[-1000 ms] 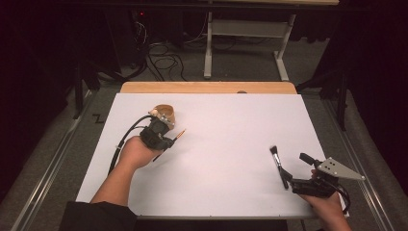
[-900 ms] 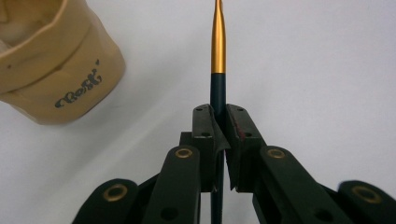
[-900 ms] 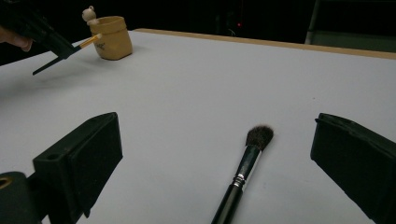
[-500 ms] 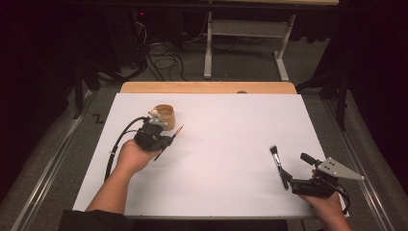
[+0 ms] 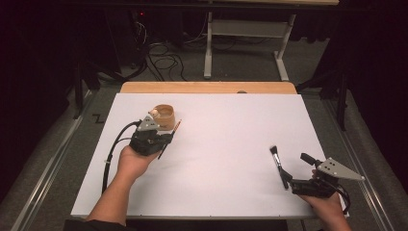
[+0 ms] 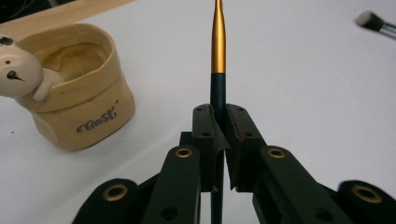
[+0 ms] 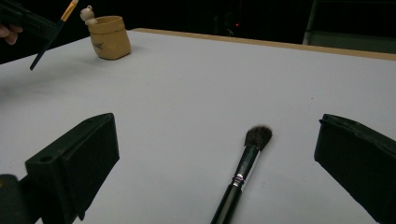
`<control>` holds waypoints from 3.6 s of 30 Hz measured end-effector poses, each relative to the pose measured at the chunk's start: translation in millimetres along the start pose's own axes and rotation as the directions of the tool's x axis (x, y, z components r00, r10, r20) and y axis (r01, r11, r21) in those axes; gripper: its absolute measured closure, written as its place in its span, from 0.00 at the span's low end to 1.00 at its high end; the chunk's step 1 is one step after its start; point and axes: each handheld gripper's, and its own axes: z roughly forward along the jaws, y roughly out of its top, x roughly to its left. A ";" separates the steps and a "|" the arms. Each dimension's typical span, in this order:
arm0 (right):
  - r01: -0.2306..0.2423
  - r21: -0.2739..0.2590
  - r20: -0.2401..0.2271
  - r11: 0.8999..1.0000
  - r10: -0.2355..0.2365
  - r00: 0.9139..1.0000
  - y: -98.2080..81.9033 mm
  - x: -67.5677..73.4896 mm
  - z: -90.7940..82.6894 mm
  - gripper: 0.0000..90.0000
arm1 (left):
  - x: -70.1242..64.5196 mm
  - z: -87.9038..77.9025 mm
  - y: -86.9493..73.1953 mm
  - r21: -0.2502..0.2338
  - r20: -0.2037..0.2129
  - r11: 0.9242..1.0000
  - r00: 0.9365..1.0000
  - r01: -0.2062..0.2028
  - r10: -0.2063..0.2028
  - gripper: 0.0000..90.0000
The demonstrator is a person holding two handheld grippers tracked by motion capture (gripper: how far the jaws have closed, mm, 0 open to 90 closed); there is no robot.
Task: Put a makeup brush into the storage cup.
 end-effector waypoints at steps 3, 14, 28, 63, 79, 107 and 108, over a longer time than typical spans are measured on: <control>0.000 0.004 -0.001 1.000 0.000 1.000 -0.5 -0.2 1.0 0.01 | 2.9 -3.4 -2.1 -0.022 0.007 1.000 1.000 0.015 -0.015 0.93; -0.002 0.006 -0.004 1.000 0.002 1.000 -0.9 -0.1 1.4 0.01 | 5.6 -15.9 -7.3 -0.109 0.039 0.993 0.998 0.054 -0.050 0.93; 0.002 0.006 -0.006 1.000 -0.002 1.000 -1.1 0.5 2.4 0.01 | 6.7 -35.3 -19.6 -0.235 0.105 0.965 0.990 0.118 -0.096 0.93; 0.029 0.019 -0.010 0.999 -0.029 1.000 -5.5 3.5 3.1 0.01 | 3.4 -64.2 -20.5 -0.453 0.226 0.868 0.968 0.203 -0.108 0.93; 0.052 -0.002 -0.085 0.999 -0.052 0.995 4.7 20.2 6.2 0.04 | -14.9 -61.1 -24.1 -0.439 0.262 0.880 0.963 0.183 -0.070 0.93; 0.040 -0.069 -0.316 0.997 -0.060 0.947 73.4 83.0 66.6 0.28 | -100.2 -16.0 -55.7 -0.347 0.408 0.924 0.913 0.158 -0.003 0.93; 0.041 -0.067 -0.317 0.997 -0.061 0.947 72.7 84.1 67.6 0.29 | -101.4 -15.5 -58.0 -0.341 0.408 0.928 0.913 0.152 0.000 0.93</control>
